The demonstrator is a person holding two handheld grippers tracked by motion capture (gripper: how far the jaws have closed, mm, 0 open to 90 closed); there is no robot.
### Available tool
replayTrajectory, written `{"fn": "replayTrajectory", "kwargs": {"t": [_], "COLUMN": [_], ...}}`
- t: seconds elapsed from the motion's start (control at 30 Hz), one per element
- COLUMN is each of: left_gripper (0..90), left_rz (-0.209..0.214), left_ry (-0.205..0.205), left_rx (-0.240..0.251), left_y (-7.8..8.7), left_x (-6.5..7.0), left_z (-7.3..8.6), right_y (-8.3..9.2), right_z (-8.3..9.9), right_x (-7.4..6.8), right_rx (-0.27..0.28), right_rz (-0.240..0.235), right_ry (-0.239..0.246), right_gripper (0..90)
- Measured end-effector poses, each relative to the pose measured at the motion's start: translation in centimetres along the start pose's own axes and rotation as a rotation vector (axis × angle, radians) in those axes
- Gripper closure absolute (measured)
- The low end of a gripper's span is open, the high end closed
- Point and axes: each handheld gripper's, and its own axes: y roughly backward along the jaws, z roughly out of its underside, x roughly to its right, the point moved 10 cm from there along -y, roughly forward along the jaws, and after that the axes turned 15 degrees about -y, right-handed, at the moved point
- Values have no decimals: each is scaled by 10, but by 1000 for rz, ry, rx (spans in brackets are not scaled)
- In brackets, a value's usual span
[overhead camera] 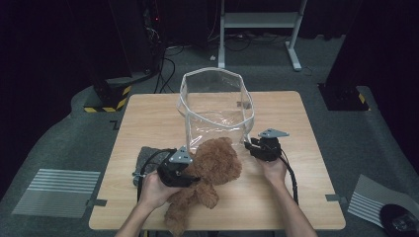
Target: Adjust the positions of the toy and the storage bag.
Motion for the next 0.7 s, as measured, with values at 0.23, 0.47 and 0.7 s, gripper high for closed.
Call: {"fn": "replayTrajectory", "kwargs": {"t": [0.23,0.47,0.7], "left_gripper": [655,654,650], "left_rz": [-3,-4,-5], "left_ry": [8,24,23], "left_rx": [26,38,36], "left_y": [9,12,12], "left_x": [-2,-4,-4], "left_z": [-1,-1,-1], "right_y": [-3,-5,-11], "right_z": [-3,-3,4], "right_x": [0,5,8], "right_rx": [4,10,-27], "right_rz": [-18,11,13], "right_ry": [12,21,29], "right_gripper": [653,702,774]}}
